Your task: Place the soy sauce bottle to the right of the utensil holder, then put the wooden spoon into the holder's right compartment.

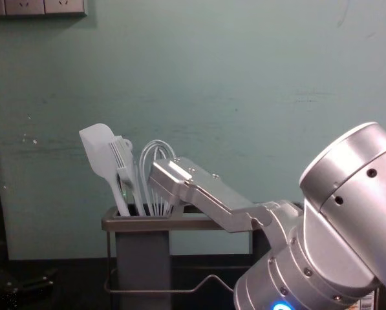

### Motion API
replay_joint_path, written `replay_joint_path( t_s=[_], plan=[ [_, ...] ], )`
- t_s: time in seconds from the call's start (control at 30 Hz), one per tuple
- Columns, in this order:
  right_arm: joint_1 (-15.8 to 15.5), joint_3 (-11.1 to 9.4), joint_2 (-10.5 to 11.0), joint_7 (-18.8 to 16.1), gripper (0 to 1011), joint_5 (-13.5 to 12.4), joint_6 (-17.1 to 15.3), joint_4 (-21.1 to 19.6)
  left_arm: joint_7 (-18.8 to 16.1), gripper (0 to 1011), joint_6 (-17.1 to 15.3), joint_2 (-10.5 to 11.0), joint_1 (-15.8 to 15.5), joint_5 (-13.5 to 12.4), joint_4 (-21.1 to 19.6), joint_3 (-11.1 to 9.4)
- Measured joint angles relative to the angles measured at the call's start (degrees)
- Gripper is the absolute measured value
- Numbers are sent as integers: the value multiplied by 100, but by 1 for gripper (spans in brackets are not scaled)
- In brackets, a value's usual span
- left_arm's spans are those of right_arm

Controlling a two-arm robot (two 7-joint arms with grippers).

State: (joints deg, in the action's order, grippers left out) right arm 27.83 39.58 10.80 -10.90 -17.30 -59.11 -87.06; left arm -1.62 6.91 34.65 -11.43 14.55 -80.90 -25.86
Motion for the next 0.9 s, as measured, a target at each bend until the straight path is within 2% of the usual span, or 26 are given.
replay_joint_path(
  t_s=[0.9],
  plan=[
    [17,-73,-194,-179,1000,373,293,352,0,1005,0,0,0,0,0,0]
  ],
)
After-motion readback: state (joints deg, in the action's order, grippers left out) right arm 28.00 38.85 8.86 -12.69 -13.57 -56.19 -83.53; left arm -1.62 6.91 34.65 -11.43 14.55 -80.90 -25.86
